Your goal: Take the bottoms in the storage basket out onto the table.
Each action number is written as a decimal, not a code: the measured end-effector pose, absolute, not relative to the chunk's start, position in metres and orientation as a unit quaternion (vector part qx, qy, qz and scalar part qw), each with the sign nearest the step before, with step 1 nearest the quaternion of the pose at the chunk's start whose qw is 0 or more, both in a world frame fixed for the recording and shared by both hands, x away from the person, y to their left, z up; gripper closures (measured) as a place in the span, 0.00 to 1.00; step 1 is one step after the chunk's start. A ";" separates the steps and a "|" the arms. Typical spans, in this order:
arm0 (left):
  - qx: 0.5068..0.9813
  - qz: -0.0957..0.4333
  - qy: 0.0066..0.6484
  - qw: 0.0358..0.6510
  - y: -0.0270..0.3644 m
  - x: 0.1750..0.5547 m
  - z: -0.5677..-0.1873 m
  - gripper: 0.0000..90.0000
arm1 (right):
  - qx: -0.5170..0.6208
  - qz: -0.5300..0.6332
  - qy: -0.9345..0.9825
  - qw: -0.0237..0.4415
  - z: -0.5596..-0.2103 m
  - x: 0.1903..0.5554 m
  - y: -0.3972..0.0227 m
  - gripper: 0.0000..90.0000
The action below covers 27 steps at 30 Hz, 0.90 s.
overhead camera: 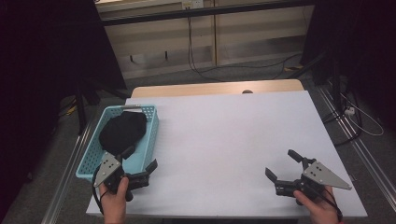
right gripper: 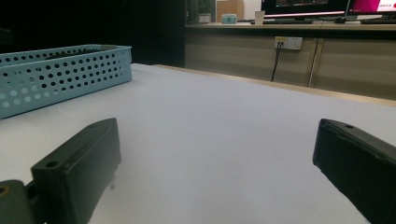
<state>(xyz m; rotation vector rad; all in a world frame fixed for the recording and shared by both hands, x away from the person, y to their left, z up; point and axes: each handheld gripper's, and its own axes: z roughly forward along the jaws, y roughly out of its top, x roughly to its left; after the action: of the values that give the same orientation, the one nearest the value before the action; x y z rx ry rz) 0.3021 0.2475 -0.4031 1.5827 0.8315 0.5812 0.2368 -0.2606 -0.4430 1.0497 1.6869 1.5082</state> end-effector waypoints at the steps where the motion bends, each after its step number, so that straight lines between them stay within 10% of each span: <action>1: 0.680 0.250 0.357 0.590 0.247 0.302 -0.403 0.01 | 0.399 0.573 0.641 0.319 -0.443 0.237 -0.261 0.00; 27: 0.669 0.250 0.356 0.602 0.240 0.314 -0.376 0.01 | 0.396 0.576 0.642 0.316 -0.442 0.240 -0.261 0.00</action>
<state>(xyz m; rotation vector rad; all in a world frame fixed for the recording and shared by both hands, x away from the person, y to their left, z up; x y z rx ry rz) 0.3136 0.2400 -0.3761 1.5499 0.8243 0.5798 0.2396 -0.2614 -0.4418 1.0442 1.6897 1.5167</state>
